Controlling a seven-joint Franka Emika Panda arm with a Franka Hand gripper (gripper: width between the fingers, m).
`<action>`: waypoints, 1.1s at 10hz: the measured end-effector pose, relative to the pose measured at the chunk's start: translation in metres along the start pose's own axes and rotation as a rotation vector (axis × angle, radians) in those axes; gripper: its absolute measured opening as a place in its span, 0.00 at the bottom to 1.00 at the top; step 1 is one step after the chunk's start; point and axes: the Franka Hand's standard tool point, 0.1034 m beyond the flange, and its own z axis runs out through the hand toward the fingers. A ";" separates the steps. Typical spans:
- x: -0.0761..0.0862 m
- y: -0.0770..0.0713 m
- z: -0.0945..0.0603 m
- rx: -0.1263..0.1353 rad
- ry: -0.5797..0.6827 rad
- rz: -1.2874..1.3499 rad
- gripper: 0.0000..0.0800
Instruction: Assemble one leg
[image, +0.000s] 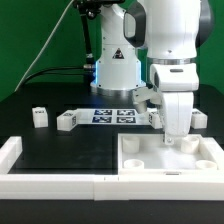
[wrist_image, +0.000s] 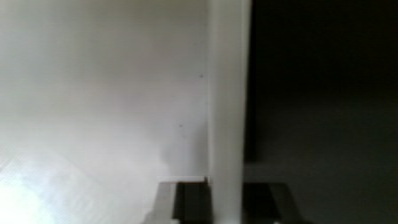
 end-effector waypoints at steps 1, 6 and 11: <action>0.000 0.000 0.000 0.000 0.000 0.001 0.08; -0.001 0.000 0.000 0.001 0.000 0.003 0.66; -0.002 0.000 0.000 0.001 0.000 0.004 0.81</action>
Offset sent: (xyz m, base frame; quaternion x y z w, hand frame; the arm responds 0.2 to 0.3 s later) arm 0.0000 0.0000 0.0000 0.0000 0.0000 0.0000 1.0000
